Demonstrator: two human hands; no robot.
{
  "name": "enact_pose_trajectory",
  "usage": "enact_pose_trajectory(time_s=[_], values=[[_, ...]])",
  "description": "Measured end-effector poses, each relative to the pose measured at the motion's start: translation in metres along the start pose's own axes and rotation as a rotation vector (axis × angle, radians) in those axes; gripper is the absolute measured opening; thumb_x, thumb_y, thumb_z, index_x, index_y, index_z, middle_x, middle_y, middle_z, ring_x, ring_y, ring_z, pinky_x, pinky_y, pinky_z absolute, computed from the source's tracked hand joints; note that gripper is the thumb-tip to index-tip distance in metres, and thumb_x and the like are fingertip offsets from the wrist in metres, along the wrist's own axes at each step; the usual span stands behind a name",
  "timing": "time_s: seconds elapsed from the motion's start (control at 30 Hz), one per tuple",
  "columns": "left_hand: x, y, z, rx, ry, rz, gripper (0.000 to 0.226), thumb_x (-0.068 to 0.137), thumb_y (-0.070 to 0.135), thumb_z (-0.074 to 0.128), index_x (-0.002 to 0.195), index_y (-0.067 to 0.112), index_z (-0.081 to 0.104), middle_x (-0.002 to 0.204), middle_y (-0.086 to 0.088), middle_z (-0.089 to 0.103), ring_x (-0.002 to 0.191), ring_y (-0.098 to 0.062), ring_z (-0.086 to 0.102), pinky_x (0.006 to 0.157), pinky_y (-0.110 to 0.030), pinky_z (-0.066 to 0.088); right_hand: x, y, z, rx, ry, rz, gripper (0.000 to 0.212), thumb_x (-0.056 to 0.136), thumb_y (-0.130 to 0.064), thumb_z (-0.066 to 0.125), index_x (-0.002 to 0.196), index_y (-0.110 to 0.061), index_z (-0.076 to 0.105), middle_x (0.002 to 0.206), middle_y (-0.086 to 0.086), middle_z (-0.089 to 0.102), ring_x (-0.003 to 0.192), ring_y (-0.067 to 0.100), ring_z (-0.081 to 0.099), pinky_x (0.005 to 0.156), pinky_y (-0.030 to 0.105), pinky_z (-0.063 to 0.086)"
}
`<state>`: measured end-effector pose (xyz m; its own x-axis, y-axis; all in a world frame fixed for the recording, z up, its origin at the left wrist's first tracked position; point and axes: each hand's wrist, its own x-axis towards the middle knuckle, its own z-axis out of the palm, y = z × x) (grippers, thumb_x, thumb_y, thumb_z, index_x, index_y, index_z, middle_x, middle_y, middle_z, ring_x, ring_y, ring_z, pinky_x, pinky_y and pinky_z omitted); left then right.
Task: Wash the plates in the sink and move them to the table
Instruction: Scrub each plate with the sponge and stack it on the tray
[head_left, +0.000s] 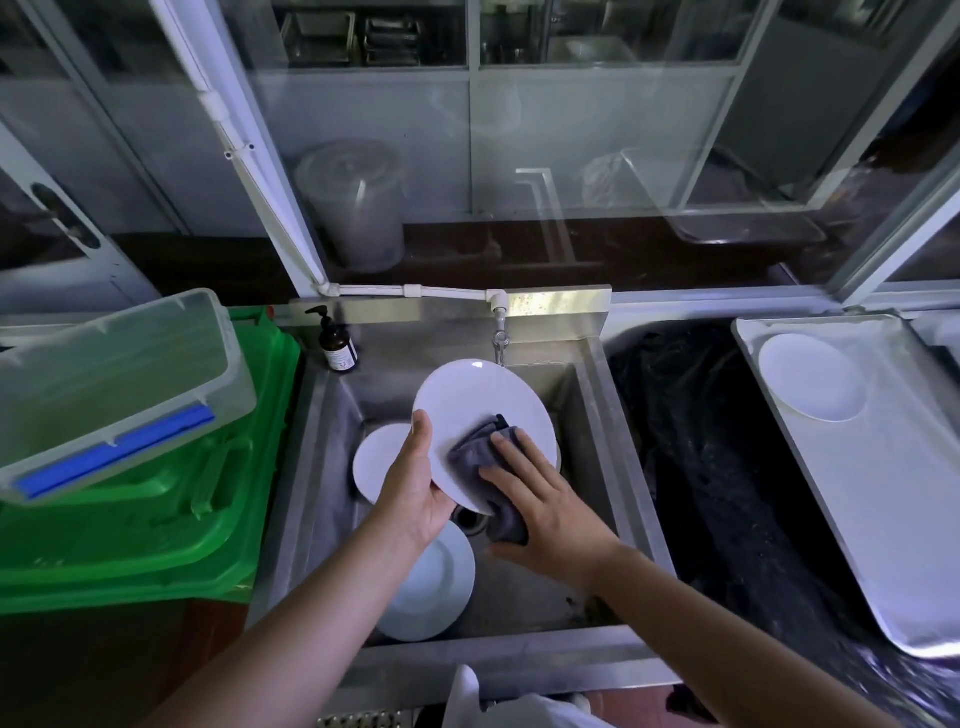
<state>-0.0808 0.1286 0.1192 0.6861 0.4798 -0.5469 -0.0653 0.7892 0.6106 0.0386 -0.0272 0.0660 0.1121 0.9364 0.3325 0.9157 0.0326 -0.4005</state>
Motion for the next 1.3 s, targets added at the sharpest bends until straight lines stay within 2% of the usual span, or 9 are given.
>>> enact_pose_trajectory(time_s=[0.17, 0.27, 0.67, 0.8, 0.87, 0.93, 1.07, 1.2, 1.3], values=[[0.002, -0.004, -0.002, -0.026, 0.023, 0.03, 0.077, 0.098, 0.061, 0.048, 0.142, -0.002, 0.052, 0.134, -0.025, 0.064, 0.124, -0.036, 0.064, 0.104, -0.047, 0.053, 0.007, -0.026, 0.029, -0.044, 0.12, 0.011, 0.092, 0.083, -0.032, 0.079, 0.157, -0.013, 0.028, 0.166, 0.013, 0.022, 0.153, 0.043, 0.014, 0.116, 0.06, 0.033], [0.0, 0.0, -0.008, -0.003, 0.003, -0.032, 0.077, 0.101, 0.062, 0.042, 0.139, -0.004, 0.055, 0.132, -0.025, 0.065, 0.122, -0.034, 0.065, 0.094, -0.041, 0.059, 0.004, -0.025, 0.026, -0.175, 0.15, -0.085, 0.066, 0.091, -0.029, 0.072, 0.149, -0.008, 0.047, 0.16, 0.014, 0.036, 0.15, 0.042, 0.026, 0.112, 0.056, 0.04], [0.027, 0.038, -0.032, -0.002, 0.156, -0.237, 0.055, 0.105, 0.051, 0.045, 0.131, 0.005, 0.059, 0.121, -0.021, 0.072, 0.118, -0.035, 0.062, 0.115, -0.058, 0.037, 0.004, 0.015, -0.004, -0.397, 0.12, -0.129, 0.047, 0.089, -0.015, 0.067, 0.134, -0.02, 0.057, 0.139, 0.007, 0.059, 0.127, 0.037, 0.055, 0.095, 0.047, 0.052], [0.037, 0.03, -0.035, -0.006, 0.228, -0.267, 0.038, 0.108, 0.035, 0.047, 0.132, 0.006, 0.052, 0.111, -0.019, 0.068, 0.098, -0.034, 0.065, 0.08, -0.055, 0.057, 0.013, 0.015, -0.012, -0.339, 0.13, -0.087, 0.032, 0.091, -0.016, 0.061, 0.122, -0.02, 0.062, 0.121, 0.002, 0.065, 0.111, 0.033, 0.061, 0.084, 0.043, 0.054], [0.036, 0.026, -0.035, 0.214, 0.234, -0.25, 0.043, 0.108, 0.034, 0.049, 0.142, 0.009, 0.046, 0.118, -0.014, 0.063, 0.095, -0.033, 0.066, 0.069, -0.044, 0.061, 0.017, 0.017, -0.019, -0.291, 0.129, -0.097, 0.025, 0.095, -0.02, 0.054, 0.117, -0.02, 0.065, 0.113, -0.001, 0.068, 0.104, 0.031, 0.064, 0.08, 0.041, 0.055], [0.038, 0.021, -0.045, 0.794, 0.199, -0.067, 0.058, 0.106, 0.045, 0.05, 0.158, 0.024, 0.034, 0.138, 0.003, 0.052, 0.119, -0.027, 0.06, 0.095, -0.033, 0.05, 0.02, 0.022, -0.028, -0.27, 0.077, -0.112, 0.024, 0.095, -0.025, 0.053, 0.114, -0.021, 0.067, 0.11, -0.003, 0.068, 0.1, 0.029, 0.064, 0.079, 0.04, 0.056], [0.037, 0.027, -0.056, 1.394, -0.243, 0.153, 0.055, 0.081, 0.084, 0.053, 0.127, 0.054, 0.06, 0.128, 0.039, 0.059, 0.125, 0.014, 0.052, 0.119, -0.028, 0.035, 0.031, 0.035, -0.045, -0.224, -0.079, -0.122, 0.026, 0.093, -0.028, 0.056, 0.117, -0.022, 0.066, 0.113, -0.003, 0.069, 0.099, 0.029, 0.063, 0.081, 0.043, 0.056], [0.032, 0.019, -0.044, 1.788, -0.439, 0.332, 0.046, 0.083, 0.054, 0.068, 0.128, 0.047, 0.059, 0.113, 0.019, 0.071, 0.102, -0.007, 0.066, 0.09, -0.027, 0.053, 0.045, 0.034, -0.066, -0.158, -0.165, -0.147, 0.031, 0.091, -0.03, 0.06, 0.12, -0.021, 0.066, 0.113, -0.002, 0.069, 0.099, 0.028, 0.063, 0.084, 0.04, 0.056], [0.028, 0.015, -0.033, 1.695, -0.362, 0.481, 0.012, 0.096, 0.037, 0.064, 0.105, 0.03, 0.068, 0.087, 0.006, 0.069, 0.079, -0.016, 0.063, 0.072, -0.033, 0.049, 0.054, 0.036, -0.078, -0.145, -0.171, -0.133, 0.041, 0.087, -0.025, 0.073, 0.127, -0.02, 0.065, 0.12, -0.001, 0.068, 0.107, 0.026, 0.062, 0.091, 0.039, 0.054]])
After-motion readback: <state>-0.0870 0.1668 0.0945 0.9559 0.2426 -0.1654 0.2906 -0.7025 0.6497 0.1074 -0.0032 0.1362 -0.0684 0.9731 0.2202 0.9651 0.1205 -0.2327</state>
